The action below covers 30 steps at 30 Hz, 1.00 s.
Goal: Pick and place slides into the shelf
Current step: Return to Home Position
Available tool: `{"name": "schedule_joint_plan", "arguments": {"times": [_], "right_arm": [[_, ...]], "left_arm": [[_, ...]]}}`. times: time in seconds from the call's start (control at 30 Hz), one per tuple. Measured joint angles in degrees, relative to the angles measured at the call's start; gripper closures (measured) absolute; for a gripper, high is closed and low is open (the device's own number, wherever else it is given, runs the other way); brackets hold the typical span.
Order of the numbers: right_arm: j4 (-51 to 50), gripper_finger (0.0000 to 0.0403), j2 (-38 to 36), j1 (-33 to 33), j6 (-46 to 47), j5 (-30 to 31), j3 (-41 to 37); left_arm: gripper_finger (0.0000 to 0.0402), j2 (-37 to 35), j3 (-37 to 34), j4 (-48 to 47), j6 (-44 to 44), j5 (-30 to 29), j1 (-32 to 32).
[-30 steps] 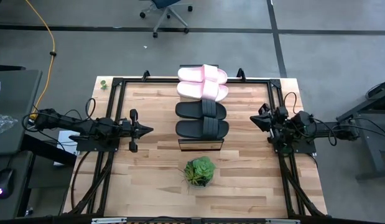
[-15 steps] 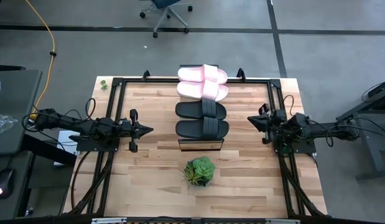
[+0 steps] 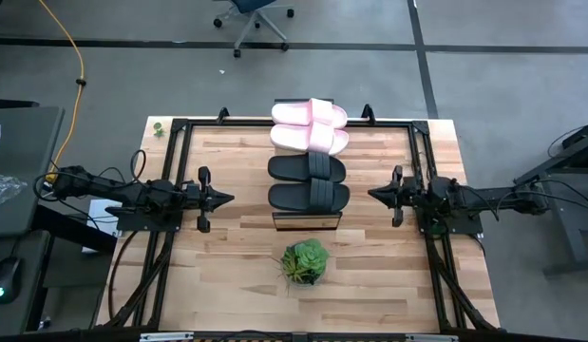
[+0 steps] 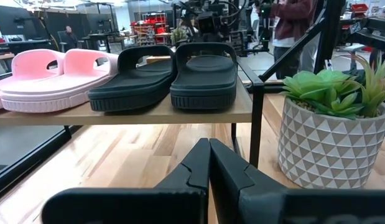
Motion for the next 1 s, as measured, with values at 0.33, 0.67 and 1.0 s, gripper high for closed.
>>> {"name": "schedule_joint_plan", "arguments": {"times": [0.33,0.67,1.0], "right_arm": [[-4.55,0.0403,-0.02,0.00,-1.43,-4.17,0.00],[-4.51,0.0403,0.07,0.00,-2.79,-3.78,0.01],[-4.51,0.0403,0.09,0.00,-2.79,-3.77,0.02]], "left_arm": [[0.0401,0.00,0.00,0.00,0.00,0.00,0.00],[0.0401,0.00,0.00,-0.02,0.01,0.00,0.00],[0.0401,0.00,0.00,-0.02,0.00,0.00,0.00]]}}
